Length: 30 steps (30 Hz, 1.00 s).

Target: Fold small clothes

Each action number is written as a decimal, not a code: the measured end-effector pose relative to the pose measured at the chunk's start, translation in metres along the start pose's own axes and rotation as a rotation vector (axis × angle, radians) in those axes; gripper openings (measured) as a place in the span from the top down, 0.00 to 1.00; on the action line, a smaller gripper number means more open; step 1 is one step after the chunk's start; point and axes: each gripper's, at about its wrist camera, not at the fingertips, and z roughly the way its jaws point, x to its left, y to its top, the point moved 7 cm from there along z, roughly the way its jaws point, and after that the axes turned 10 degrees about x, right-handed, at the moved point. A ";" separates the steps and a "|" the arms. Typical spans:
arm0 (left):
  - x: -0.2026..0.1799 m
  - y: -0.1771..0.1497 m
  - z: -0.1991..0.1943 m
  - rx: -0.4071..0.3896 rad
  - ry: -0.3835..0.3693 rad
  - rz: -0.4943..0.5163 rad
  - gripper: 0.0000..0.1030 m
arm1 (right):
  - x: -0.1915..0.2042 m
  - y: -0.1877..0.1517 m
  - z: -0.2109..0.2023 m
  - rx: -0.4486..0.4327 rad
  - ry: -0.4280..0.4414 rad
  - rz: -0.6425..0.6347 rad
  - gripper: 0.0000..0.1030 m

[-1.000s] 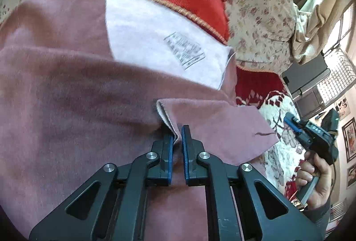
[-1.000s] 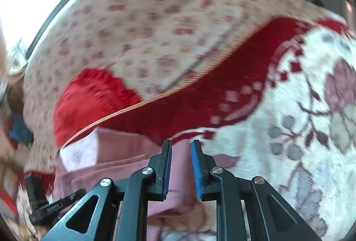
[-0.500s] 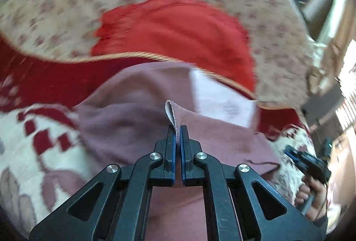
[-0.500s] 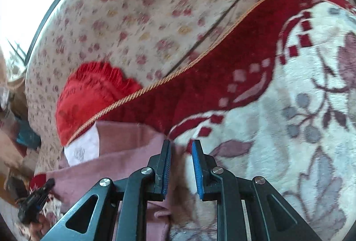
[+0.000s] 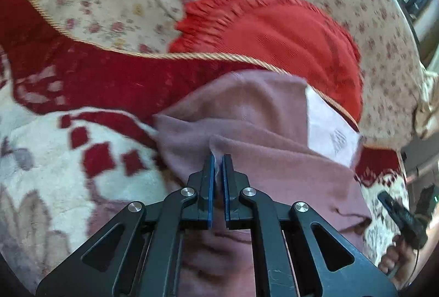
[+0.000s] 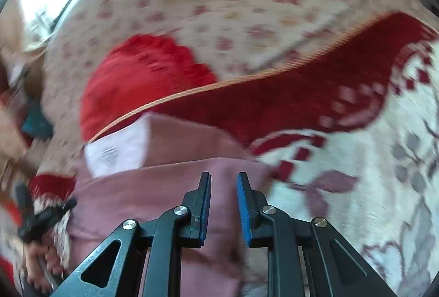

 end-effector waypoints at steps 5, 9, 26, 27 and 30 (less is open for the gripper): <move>0.004 0.006 -0.045 -0.183 0.094 0.012 0.97 | 0.035 -0.011 0.018 0.053 -0.036 -0.155 0.83; -0.043 -0.003 -0.040 -0.175 0.020 0.200 0.97 | 0.015 -0.006 0.018 0.034 -0.059 -0.077 0.83; -0.041 -0.027 0.031 0.042 0.099 0.223 0.98 | -0.016 -0.039 0.049 0.273 -0.201 -0.184 1.00; -0.040 -0.027 0.031 0.042 0.095 0.218 0.98 | -0.017 -0.038 0.048 0.273 -0.207 -0.183 1.00; -0.039 -0.028 0.031 0.041 0.088 0.210 0.98 | -0.014 -0.025 0.030 0.215 -0.254 -0.169 0.99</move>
